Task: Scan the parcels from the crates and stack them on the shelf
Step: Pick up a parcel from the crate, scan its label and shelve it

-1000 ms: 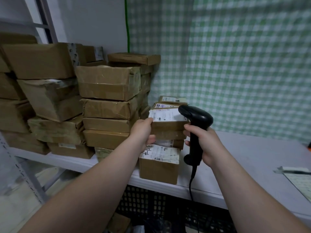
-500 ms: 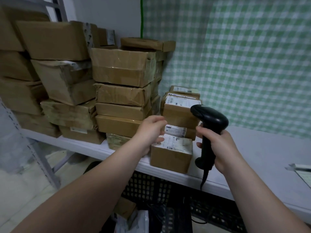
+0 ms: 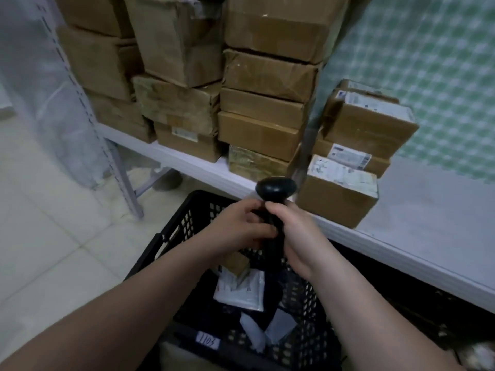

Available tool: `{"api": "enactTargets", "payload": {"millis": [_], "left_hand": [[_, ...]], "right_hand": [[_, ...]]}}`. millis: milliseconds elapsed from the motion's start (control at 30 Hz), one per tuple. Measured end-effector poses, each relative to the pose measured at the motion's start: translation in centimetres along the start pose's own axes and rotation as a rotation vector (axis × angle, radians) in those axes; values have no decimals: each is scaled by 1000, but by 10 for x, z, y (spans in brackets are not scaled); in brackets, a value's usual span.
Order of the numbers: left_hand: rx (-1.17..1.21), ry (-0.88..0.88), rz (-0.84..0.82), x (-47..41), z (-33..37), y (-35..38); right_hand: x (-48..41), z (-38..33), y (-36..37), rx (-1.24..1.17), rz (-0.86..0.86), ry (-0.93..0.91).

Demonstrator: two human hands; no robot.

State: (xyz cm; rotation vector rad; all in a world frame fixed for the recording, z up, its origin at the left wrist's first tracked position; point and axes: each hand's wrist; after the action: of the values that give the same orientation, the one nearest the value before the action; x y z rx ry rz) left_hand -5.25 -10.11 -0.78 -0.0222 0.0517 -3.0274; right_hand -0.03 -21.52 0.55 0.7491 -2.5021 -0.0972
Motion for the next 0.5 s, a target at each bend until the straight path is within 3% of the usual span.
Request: {"api": "enactTargets", "payload": {"millis": [133,233,333,500], "left_hand": [[114,-69,80,10,-30,-29],[179,-144,276,7,-56,-58],[111,-274,473,3,-82,-95],[-44,-382,442,-16,-101,-141]], "right_hand": [[-31,27,36,16,-39,90],[-61,43,53,17,-83,187],[-106,66,43,98,-2,284],[-181,129,11,438,182,419]]}}
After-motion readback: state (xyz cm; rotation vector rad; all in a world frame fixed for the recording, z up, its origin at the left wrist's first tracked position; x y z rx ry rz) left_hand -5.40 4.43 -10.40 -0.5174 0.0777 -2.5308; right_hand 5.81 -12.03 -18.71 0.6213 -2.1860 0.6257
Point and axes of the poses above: each hand's wrist, its own x-axis away from the middle knuckle, its own y-axis out of the palm, z = x × y, and after that the axes turned 9 degrees about y, right-handed
